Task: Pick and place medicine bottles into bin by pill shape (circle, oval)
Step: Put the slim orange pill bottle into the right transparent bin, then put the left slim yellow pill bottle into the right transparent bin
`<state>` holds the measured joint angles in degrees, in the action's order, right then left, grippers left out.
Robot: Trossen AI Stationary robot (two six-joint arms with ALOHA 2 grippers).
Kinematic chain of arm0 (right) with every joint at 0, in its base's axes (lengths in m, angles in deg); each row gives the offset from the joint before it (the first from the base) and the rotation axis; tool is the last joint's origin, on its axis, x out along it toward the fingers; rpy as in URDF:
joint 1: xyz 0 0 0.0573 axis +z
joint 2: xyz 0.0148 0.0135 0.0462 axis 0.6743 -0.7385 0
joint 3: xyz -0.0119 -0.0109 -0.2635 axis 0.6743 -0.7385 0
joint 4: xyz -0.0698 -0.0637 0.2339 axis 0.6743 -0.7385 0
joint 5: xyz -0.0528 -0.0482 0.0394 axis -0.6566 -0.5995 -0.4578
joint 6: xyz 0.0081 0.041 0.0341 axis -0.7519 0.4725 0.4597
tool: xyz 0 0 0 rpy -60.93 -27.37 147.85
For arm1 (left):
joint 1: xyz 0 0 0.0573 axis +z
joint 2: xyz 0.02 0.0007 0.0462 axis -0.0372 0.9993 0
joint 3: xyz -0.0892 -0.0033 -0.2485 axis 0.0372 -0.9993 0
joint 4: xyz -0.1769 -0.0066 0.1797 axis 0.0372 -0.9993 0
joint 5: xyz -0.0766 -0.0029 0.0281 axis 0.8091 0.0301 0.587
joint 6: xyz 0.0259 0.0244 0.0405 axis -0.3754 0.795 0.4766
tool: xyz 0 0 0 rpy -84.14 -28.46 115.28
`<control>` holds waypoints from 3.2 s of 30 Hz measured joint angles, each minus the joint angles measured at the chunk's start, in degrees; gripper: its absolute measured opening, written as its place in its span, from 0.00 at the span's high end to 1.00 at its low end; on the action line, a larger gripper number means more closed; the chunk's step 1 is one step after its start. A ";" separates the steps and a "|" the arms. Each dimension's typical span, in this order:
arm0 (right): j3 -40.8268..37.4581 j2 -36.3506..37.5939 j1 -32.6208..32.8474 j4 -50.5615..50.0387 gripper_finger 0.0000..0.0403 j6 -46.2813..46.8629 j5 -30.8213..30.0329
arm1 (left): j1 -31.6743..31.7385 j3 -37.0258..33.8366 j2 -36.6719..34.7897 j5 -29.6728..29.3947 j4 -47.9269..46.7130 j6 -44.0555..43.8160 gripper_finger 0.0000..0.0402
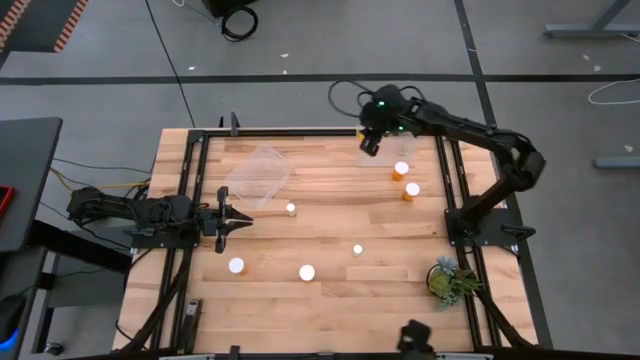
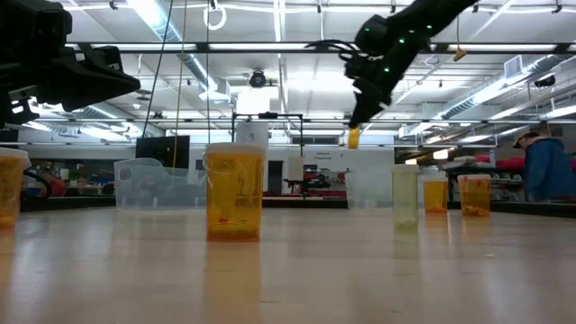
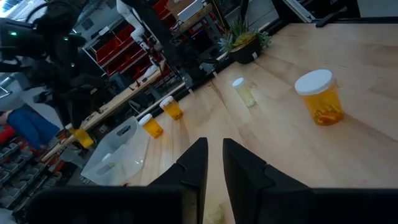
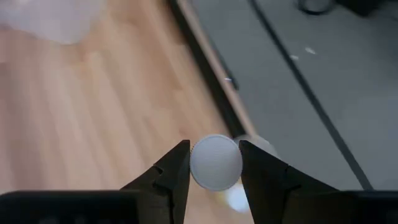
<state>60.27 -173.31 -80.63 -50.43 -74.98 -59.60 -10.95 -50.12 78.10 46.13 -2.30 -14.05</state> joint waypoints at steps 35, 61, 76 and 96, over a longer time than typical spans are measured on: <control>-17.92 -3.26 -16.16 10.89 0.66 7.39 -4.31 | 0.02 -0.01 0.02 0.02 -0.02 0.01 0.86; -17.92 -4.91 -16.51 11.44 0.51 6.91 -6.76 | 0.02 -0.02 0.01 0.00 -0.02 0.00 0.86; -12.37 -4.91 -13.75 5.92 0.49 5.98 -6.71 | 0.00 -0.02 0.02 0.02 -0.02 0.00 0.87; -9.76 8.45 -0.82 3.35 0.49 6.65 -4.95 | 0.00 0.00 0.02 0.00 -0.02 0.00 0.87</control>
<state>50.51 -164.86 -81.45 -47.08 -68.33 -64.55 -10.95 -50.12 78.12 46.13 -2.32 -14.05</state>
